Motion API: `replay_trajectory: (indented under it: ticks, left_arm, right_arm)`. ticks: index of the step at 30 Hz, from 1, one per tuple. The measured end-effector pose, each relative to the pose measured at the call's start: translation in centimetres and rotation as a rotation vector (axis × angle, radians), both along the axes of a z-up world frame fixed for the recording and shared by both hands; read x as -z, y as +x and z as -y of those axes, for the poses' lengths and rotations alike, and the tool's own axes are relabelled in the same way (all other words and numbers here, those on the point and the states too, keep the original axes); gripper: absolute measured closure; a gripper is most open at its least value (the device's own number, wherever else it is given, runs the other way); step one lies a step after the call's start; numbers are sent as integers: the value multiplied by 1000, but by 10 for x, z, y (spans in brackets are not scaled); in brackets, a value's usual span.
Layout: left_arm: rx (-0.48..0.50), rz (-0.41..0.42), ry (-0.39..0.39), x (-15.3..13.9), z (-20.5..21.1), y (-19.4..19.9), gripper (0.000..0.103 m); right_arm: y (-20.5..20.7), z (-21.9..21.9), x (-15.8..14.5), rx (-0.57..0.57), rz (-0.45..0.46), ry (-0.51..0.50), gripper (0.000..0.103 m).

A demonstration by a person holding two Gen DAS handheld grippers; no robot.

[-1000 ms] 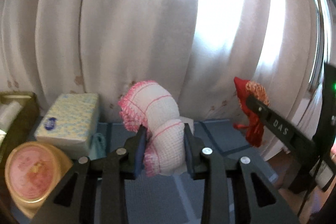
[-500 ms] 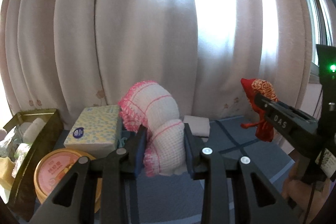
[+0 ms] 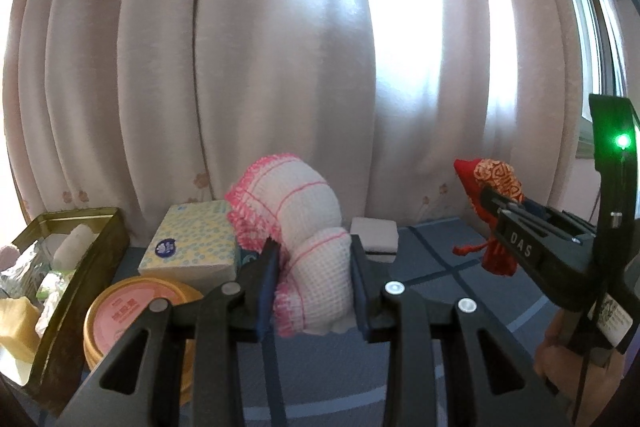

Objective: Organize soft objects
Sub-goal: 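Carry the socks and red pouch with both grippers over the gold tray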

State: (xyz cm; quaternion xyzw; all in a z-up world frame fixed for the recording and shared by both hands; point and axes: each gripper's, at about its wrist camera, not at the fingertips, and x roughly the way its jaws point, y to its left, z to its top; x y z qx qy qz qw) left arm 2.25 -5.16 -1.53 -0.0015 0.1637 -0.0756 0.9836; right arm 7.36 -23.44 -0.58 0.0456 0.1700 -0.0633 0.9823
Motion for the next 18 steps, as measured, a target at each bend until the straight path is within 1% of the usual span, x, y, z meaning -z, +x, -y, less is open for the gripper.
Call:
replay_trajectory:
  ticks: [11,18]
  left_arm:
    - [14,28,-2,-1,-13,-19,72]
    - [6,28,-38,-1,-35,-33,72]
  right_arm:
    - [-37,-29,-3,-33,43,-49,76]
    - [-58,-47,-4,-47,61,-19,76]
